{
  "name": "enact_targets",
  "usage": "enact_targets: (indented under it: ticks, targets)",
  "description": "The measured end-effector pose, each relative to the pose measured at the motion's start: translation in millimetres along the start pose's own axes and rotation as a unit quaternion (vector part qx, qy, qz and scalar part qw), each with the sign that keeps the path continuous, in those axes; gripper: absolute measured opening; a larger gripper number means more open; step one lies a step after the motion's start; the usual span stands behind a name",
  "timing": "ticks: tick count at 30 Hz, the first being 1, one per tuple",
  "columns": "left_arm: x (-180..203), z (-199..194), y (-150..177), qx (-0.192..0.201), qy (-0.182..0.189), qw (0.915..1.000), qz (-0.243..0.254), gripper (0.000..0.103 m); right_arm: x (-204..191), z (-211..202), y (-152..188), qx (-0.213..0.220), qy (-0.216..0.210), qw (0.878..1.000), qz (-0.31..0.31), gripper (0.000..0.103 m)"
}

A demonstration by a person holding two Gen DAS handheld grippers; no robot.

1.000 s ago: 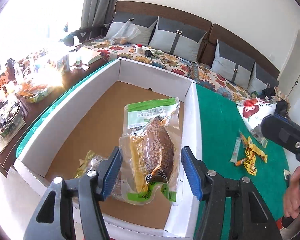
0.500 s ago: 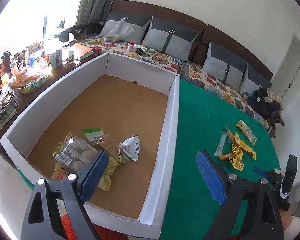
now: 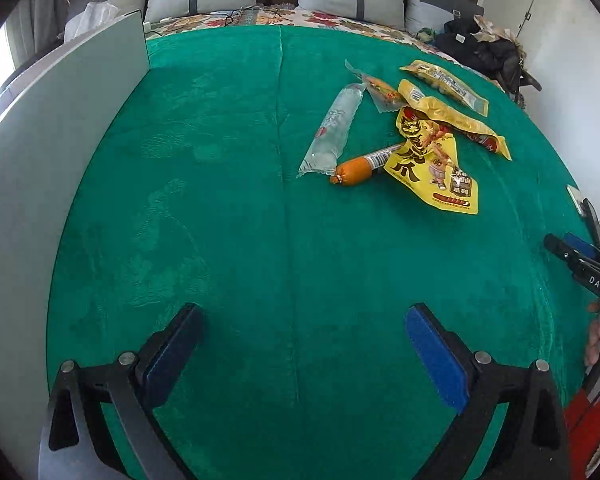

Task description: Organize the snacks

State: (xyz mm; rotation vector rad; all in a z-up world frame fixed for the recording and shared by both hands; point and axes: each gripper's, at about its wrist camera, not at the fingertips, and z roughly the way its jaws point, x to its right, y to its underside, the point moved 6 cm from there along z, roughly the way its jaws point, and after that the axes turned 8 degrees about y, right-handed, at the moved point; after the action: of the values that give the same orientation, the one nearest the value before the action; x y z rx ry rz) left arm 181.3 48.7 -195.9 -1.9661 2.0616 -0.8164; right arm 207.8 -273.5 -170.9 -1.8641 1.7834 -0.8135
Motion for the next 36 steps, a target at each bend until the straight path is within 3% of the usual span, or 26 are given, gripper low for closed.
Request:
enact_targets:
  ticks: [5, 7, 11, 17, 36]
  targets:
    - [-2, 19, -31, 0.025, -0.019, 0.9995, 0.000, 0.103, 0, 2, 2, 0.003, 0.002, 1.000, -0.003, 0.086]
    - [-8, 31, -45, 0.020, -0.056, 0.9981, 0.015, 0.103, 1, 3, 2, 0.002, 0.002, 1.000, -0.002, 0.088]
    - [-17, 44, -65, 0.047, -0.045, 0.9973, 0.034, 0.103, 1, 4, 4, 0.001, 0.001, 1.000, -0.004, 0.090]
    - [-18, 44, -67, 0.045, -0.046, 0.9973, 0.035, 0.103, 1, 6, 4, -0.002, -0.001, 1.000, -0.005, 0.095]
    - [-18, 45, -67, 0.045, -0.046, 0.9973, 0.035, 0.103, 1, 6, 3, -0.002, -0.001, 1.000, -0.005, 0.096]
